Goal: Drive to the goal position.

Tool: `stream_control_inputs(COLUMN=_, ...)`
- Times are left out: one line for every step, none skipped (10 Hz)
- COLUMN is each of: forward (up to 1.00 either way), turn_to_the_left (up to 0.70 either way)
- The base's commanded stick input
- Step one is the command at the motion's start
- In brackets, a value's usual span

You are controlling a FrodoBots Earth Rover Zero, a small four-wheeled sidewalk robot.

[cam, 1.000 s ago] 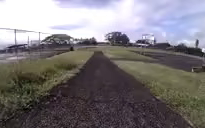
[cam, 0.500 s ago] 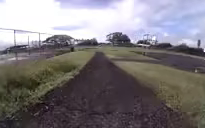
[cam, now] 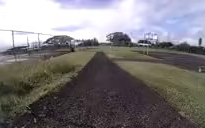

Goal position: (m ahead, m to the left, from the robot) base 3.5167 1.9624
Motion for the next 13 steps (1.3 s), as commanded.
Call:
stream_control_inputs(forward=0.5, turn_to_the_left=0.0)
stream_control_inputs(forward=0.5, turn_to_the_left=0.0)
stream_control_inputs(forward=0.5, turn_to_the_left=0.0)
stream_control_inputs(forward=0.5, turn_to_the_left=0.0)
stream_control_inputs(forward=0.5, turn_to_the_left=0.0)
stream_control_inputs(forward=0.5, turn_to_the_left=0.0)
stream_control_inputs(forward=0.5, turn_to_the_left=0.0)
stream_control_inputs(forward=0.5, turn_to_the_left=0.0)
stream_control_inputs(forward=0.5, turn_to_the_left=0.0)
stream_control_inputs(forward=0.5, turn_to_the_left=0.0)
stream_control_inputs(forward=0.5, turn_to_the_left=0.0)
stream_control_inputs(forward=0.5, turn_to_the_left=0.0)
stream_control_inputs(forward=0.5, turn_to_the_left=0.0)
